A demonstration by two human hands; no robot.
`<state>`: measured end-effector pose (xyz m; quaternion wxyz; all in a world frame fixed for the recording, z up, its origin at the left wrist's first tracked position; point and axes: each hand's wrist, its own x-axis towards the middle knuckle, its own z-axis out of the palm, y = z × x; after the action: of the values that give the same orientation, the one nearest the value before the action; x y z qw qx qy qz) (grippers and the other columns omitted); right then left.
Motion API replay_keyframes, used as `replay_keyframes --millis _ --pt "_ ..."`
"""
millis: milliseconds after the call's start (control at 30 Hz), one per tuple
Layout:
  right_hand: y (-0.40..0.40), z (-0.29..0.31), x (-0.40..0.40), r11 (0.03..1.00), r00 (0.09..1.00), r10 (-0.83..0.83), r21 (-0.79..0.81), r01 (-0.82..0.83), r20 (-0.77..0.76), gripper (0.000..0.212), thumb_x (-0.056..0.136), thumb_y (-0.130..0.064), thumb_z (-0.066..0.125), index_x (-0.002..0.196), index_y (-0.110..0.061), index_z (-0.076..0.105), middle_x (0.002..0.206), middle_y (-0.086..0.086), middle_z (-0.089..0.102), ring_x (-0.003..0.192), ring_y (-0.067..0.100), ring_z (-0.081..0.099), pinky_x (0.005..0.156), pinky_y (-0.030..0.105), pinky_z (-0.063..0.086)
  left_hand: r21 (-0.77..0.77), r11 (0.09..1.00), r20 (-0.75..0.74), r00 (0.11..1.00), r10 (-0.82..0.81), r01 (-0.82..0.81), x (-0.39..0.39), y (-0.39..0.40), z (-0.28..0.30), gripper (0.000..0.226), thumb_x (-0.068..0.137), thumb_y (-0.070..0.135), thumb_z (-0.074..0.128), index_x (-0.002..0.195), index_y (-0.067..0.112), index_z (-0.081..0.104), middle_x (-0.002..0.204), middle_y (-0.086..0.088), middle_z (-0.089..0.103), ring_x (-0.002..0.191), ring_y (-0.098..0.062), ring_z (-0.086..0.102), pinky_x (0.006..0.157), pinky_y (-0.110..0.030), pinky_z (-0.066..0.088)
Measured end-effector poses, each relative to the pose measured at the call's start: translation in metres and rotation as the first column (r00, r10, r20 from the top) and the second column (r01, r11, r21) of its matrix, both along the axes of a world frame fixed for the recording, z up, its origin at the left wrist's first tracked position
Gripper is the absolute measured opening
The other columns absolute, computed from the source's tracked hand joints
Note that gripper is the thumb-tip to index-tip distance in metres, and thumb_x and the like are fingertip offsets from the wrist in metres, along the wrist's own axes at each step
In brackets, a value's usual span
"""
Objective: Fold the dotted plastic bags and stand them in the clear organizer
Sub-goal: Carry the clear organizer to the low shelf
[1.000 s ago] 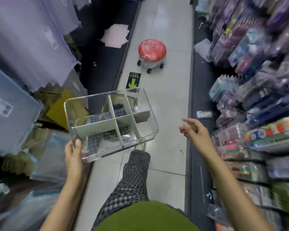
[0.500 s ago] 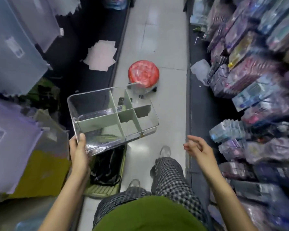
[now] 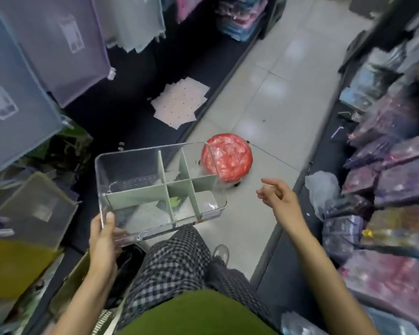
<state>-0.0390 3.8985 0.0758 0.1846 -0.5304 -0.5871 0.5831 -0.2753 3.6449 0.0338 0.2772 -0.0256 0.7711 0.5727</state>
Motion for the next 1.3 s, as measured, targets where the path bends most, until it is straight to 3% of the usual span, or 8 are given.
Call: replay_keyframes --millis 233,467,633,767,900,1033,1200,1300 --pt "0.142 -0.006 -0.132 0.96 0.962 0.273 0.062 -0.273 0.002 0.022 0.095 -0.015 0.049 0.096 -0.034 0.061 0.096 0.003 0.067 0.085 0.014 0.065 0.083 0.032 0.051 -0.034 0.966 -0.033 0.966 0.255 -0.256 -0.059 0.07 -0.018 0.02 0.099 0.035 0.043 0.114 0.024 0.049 0.069 -0.01 0.048 0.033 0.0 0.041 0.032 -0.011 0.027" --pt "0.249 -0.009 -0.256 0.965 0.964 0.263 0.004 -0.263 0.038 0.02 0.096 -0.011 0.049 0.113 -0.01 0.058 0.09 0.006 0.065 0.083 0.017 0.063 0.087 0.033 0.049 -0.06 0.914 0.01 0.915 0.403 -0.401 -0.164 0.149 -0.05 0.029 0.097 0.038 0.047 0.116 0.017 0.045 0.085 -0.012 0.05 0.083 -0.034 0.052 0.052 -0.027 0.031" --pt "0.303 0.002 -0.334 0.941 0.941 0.339 0.011 -0.339 0.015 0.02 0.097 -0.01 0.046 0.113 -0.014 0.057 0.088 0.003 0.065 0.083 0.013 0.062 0.076 0.02 0.049 -0.096 0.908 0.067 0.907 0.415 -0.408 -0.222 0.2 -0.041 0.035 0.096 0.04 0.047 0.124 0.018 0.043 0.077 -0.007 0.048 0.07 -0.03 0.056 0.032 -0.013 0.033" --pt "0.338 -0.002 -0.384 0.903 0.902 0.43 -0.011 -0.43 0.026 0.02 0.097 -0.01 0.046 0.114 -0.012 0.056 0.088 0.004 0.065 0.084 0.013 0.062 0.081 0.022 0.048 -0.083 0.887 0.074 0.885 0.459 -0.454 -0.237 0.235 -0.04 0.035 0.095 0.041 0.047 0.122 0.02 0.045 0.077 -0.006 0.047 0.077 -0.03 0.05 0.039 -0.018 0.03" --pt "0.377 -0.027 -0.433 0.82 0.814 0.571 -0.016 -0.572 0.108 0.024 0.096 -0.005 0.047 0.118 -0.006 0.054 0.095 0.009 0.062 0.089 0.019 0.058 0.088 0.029 0.045 -0.085 0.828 0.125 0.818 0.561 -0.555 -0.236 0.271 -0.048 0.031 0.095 0.041 0.048 0.12 0.023 0.046 0.079 -0.01 0.051 0.058 -0.02 0.056 0.042 -0.021 0.028" --pt "0.408 -0.073 -0.489 0.635 0.616 0.768 -0.078 -0.769 0.175 0.02 0.093 -0.008 0.053 0.112 -0.012 0.057 0.087 -0.001 0.063 0.084 0.018 0.06 0.091 0.033 0.046 -0.082 0.714 0.163 0.697 0.698 -0.696 -0.224 0.308 -0.072 0.038 0.095 0.044 0.047 0.129 0.027 0.045 0.081 -0.007 0.051 0.068 -0.024 0.054 0.051 -0.027 0.027" --pt "0.431 -0.142 -0.54 0.177 0.079 0.949 -0.308 -0.935 0.305 0.013 0.097 -0.03 0.049 0.107 -0.023 0.053 0.112 0.007 0.062 0.097 0.022 0.062 0.089 0.036 0.048 -0.074 0.436 0.234 0.41 0.882 -0.897 -0.187 0.372 -0.116 0.032 0.093 0.041 0.053 0.12 0.025 0.049 0.07 -0.002 0.051 0.044 -0.008 0.052 0.033 -0.012 0.031" --pt "0.442 -0.163 -0.558 0.044 -0.107 0.958 -0.505 -0.862 0.267 0.027 0.093 -0.048 0.048 0.105 -0.025 0.05 0.113 0.006 0.061 0.09 0.014 0.061 0.076 0.027 0.05 -0.08 0.344 0.312 0.304 0.9 -0.935 -0.182 0.4 -0.142 0.035 0.093 0.044 0.052 0.113 0.015 0.048 0.062 0.001 0.046 0.039 -0.007 0.047 0.032 -0.008 0.025"
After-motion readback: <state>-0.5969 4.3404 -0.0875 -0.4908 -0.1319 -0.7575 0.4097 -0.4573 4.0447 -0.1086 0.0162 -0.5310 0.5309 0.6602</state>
